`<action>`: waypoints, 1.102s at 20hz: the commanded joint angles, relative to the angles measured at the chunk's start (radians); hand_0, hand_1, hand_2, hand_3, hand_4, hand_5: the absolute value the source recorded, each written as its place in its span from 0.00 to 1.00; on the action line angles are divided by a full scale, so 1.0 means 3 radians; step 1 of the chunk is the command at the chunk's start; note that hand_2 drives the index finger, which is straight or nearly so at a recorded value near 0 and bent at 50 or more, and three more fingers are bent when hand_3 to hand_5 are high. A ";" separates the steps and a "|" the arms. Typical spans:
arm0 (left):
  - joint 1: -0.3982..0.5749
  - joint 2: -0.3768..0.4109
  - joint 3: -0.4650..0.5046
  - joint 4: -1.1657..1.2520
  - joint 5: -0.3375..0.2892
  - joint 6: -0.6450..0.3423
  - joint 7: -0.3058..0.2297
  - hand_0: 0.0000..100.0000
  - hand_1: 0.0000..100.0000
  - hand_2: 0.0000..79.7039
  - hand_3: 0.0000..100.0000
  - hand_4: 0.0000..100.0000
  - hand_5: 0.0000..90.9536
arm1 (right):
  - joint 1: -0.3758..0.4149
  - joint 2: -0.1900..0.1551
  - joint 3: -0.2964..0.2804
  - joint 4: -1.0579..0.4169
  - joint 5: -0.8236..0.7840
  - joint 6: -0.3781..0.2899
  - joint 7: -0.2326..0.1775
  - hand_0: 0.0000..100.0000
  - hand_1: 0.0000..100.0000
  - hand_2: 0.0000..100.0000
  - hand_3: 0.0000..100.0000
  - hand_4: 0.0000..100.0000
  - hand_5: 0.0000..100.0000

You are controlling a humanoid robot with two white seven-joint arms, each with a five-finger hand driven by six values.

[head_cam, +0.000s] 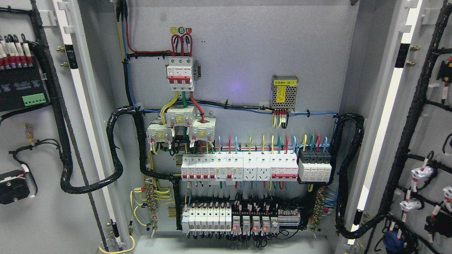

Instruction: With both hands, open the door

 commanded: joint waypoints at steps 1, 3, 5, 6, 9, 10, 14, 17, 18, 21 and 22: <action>0.0031 -0.0578 -0.0504 0.1718 -0.0290 -0.2898 0.0002 0.00 0.00 0.00 0.00 0.00 0.00 | 0.0330 -0.0070 0.1290 0.0272 0.0647 0.0020 0.0000 0.00 0.00 0.00 0.00 0.00 0.00; -0.0143 -0.0609 -0.0340 0.2586 -0.0285 -0.2903 0.0002 0.00 0.00 0.00 0.00 0.00 0.00 | 0.0381 -0.0004 0.1526 0.0798 0.0945 0.0020 0.0000 0.00 0.00 0.00 0.00 0.00 0.00; -0.0337 -0.0645 -0.0177 0.3370 -0.0285 -0.2908 -0.0003 0.00 0.00 0.00 0.00 0.00 0.00 | 0.0361 0.0174 0.1685 0.1503 0.1018 0.0025 0.0000 0.00 0.00 0.00 0.00 0.00 0.00; -0.0419 -0.0660 -0.0085 0.3702 -0.0290 -0.2903 -0.0003 0.00 0.00 0.00 0.00 0.00 0.00 | 0.0331 0.0246 0.1751 0.1891 0.1033 0.0020 0.0000 0.00 0.00 0.00 0.00 0.00 0.00; -0.0690 -0.0701 0.0232 0.4658 -0.0295 -0.2745 -0.0003 0.00 0.00 0.00 0.00 0.00 0.00 | 0.0182 0.0492 0.1931 0.2884 0.1043 0.0025 0.0000 0.00 0.00 0.00 0.00 0.00 0.00; -0.0777 -0.0711 0.0345 0.5001 -0.0290 -0.2577 -0.0003 0.00 0.00 0.00 0.00 0.00 0.00 | 0.0136 0.0594 0.1946 0.3226 0.1043 0.0025 0.0000 0.00 0.00 0.00 0.00 0.00 0.00; -0.0952 -0.0712 0.0606 0.5608 -0.0290 -0.1066 -0.0003 0.00 0.00 0.00 0.00 0.00 0.00 | -0.0165 0.0876 0.1941 0.4662 0.1349 0.0116 0.0000 0.00 0.00 0.00 0.00 0.00 0.00; -0.0957 -0.0706 0.0734 0.5592 -0.0285 -0.0094 -0.0003 0.00 0.00 0.00 0.00 0.00 0.00 | -0.0543 0.1111 0.1895 0.5890 0.1702 0.0372 -0.0005 0.00 0.00 0.00 0.00 0.00 0.00; -0.0957 -0.0701 0.0760 0.5592 -0.0285 0.0198 -0.0008 0.00 0.00 0.00 0.00 0.00 0.00 | -0.0620 0.1157 0.1895 0.6157 0.1748 0.0413 -0.0011 0.00 0.00 0.00 0.00 0.00 0.00; -0.0957 -0.0696 0.0775 0.5592 -0.0280 0.1088 -0.0008 0.00 0.00 0.00 0.00 0.00 0.00 | -0.0677 0.1259 0.1895 0.6313 0.1749 0.0831 -0.0057 0.00 0.00 0.00 0.00 0.00 0.00; -0.0957 -0.0696 0.0806 0.5592 -0.0275 0.1344 -0.0008 0.00 0.00 0.00 0.00 0.00 0.00 | -0.0692 0.1270 0.1895 0.6303 0.1754 0.1040 -0.0097 0.00 0.00 0.00 0.00 0.00 0.00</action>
